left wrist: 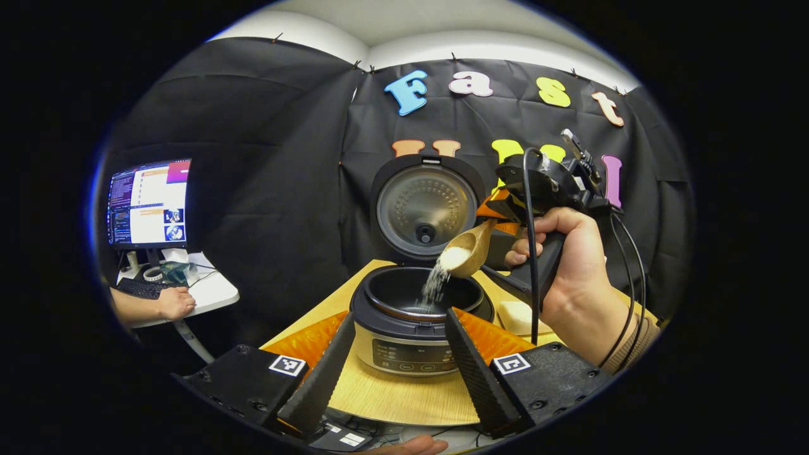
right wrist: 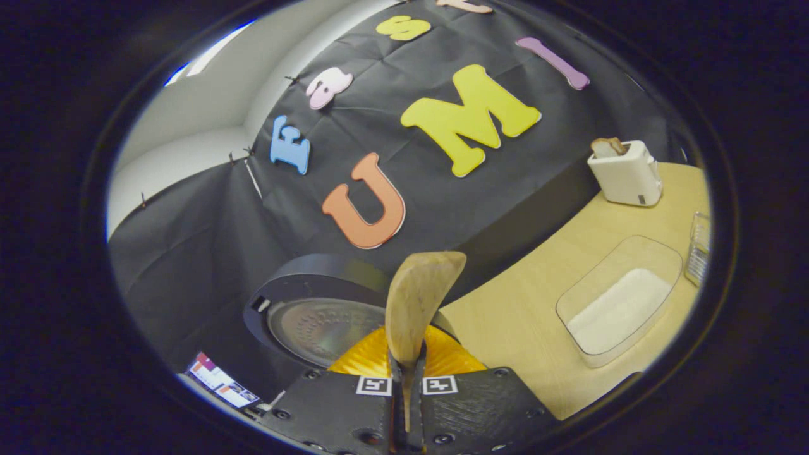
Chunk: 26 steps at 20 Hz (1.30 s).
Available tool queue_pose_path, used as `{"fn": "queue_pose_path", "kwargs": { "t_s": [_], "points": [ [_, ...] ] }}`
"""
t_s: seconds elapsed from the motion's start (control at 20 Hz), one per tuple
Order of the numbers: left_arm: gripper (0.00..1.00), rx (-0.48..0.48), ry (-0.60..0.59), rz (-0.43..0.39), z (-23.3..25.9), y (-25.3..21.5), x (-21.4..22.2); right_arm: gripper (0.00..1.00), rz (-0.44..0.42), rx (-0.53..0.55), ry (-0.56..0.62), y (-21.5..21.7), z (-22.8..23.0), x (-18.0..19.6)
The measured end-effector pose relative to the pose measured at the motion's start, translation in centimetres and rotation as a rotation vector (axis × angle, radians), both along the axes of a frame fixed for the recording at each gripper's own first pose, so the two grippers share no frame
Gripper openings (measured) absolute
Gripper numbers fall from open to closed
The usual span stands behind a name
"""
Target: Close the left gripper, press the button to open the rice cooker; take a wooden spoon from the chopstick holder with the right hand, scoop a spoonful of rice and pour it into the rice cooker, then put the wooden spoon back into the chopstick holder.
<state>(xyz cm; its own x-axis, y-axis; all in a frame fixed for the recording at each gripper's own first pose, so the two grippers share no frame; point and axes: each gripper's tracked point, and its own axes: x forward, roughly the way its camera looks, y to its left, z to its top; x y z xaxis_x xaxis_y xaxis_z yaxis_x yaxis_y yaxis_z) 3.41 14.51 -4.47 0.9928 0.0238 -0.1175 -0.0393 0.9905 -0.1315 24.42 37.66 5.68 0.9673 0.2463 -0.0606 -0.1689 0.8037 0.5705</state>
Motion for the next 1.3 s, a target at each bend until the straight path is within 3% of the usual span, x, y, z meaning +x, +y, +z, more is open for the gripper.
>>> {"fn": "queue_pose_path", "kwargs": {
  "t_s": [0.7,0.85,1.3],
  "points": [
    [0.92,0.030,0.003,0.003,0.0,-0.2,-0.3,0.05,0.022,-0.444,-0.124,2.0,0.8,-0.3],
    [0.92,0.026,0.009,0.010,-0.2,0.0,-0.2,0.01,0.032,-0.526,-0.149,2.7,0.8,-0.5],
    [0.92,0.051,0.031,0.031,-0.8,0.3,-0.1,0.04,0.121,-0.863,-0.229,5.0,-0.3,-1.2]
  ]
}}
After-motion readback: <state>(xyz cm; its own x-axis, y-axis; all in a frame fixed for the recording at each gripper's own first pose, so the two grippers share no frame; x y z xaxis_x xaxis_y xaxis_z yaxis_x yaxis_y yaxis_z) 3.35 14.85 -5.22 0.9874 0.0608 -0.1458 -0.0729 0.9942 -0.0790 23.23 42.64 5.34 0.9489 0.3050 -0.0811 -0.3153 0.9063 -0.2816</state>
